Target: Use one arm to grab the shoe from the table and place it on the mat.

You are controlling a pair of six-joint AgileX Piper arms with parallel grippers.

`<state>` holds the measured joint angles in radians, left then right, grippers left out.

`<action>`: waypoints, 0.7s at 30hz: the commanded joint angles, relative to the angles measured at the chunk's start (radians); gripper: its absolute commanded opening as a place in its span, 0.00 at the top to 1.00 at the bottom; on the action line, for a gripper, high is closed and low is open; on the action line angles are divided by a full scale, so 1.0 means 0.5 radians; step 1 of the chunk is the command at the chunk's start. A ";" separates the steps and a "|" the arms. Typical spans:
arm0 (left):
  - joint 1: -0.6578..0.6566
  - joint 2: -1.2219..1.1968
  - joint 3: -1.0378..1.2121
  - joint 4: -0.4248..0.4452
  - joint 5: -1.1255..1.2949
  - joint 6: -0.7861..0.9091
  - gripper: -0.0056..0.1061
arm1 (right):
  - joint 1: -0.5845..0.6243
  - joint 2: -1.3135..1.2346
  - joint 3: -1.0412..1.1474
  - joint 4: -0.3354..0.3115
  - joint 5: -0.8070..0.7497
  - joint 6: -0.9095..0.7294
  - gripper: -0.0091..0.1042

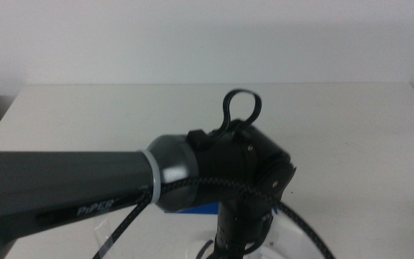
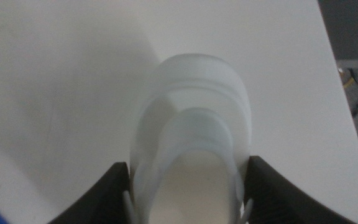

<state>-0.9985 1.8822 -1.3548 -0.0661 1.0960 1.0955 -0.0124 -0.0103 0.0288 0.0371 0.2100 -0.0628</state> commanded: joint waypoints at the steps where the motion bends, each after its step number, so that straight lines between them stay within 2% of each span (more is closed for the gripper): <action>1: 0.007 -0.119 -0.129 0.009 0.139 -0.014 0.86 | -0.001 -0.052 0.010 -0.018 -0.153 -0.016 0.35; 9: 0.184 -0.119 -0.292 -0.053 0.166 0.039 0.87 | -0.001 -0.052 0.010 -0.018 -0.153 -0.016 0.35; 17: 0.306 0.018 -0.510 0.041 0.175 0.115 0.87 | -0.001 -0.052 0.010 -0.018 -0.153 -0.016 0.35; 21: 0.386 0.136 -0.673 0.032 0.218 0.153 0.93 | -0.001 -0.052 0.010 -0.018 -0.153 -0.016 0.35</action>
<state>-0.8196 1.9843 -1.6371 -0.0425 1.1872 1.1609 -0.0124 -0.0103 0.0288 0.0371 0.2100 -0.0628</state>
